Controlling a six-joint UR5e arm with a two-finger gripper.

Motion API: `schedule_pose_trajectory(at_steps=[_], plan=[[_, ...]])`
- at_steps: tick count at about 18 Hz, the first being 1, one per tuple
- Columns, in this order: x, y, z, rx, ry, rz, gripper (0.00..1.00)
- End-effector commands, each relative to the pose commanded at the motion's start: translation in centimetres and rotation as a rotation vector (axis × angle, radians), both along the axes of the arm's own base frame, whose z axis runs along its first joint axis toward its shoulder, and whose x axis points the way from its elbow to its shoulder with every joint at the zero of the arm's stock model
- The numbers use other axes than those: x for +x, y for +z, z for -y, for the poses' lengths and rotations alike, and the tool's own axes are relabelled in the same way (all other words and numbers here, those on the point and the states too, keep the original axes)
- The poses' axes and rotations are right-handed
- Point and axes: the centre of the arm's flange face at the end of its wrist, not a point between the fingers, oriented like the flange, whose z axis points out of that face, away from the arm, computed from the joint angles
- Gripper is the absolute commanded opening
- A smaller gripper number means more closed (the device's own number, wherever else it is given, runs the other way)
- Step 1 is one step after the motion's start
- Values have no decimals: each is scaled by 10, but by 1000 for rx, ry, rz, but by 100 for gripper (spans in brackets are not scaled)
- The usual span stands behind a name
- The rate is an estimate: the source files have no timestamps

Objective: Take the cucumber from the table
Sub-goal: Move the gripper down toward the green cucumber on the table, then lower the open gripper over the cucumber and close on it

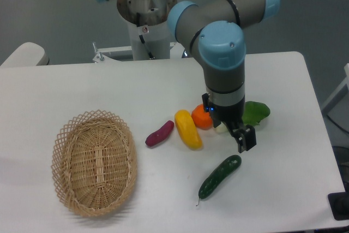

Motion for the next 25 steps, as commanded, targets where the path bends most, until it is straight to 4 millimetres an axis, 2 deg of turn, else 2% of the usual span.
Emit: schedule_pose_trajectory(at_steps=[5,10,13,18,22,25], plan=[[0,-1,-2,1,0,-2,100],[9,-21,-5,16,41,47,100],[14,-33,-7,80,132,86,100],[19,-49,-23,111,275,112,100],[22,-62,-39,118,259,97,100],[22,-76,-42,100,262,106,100]])
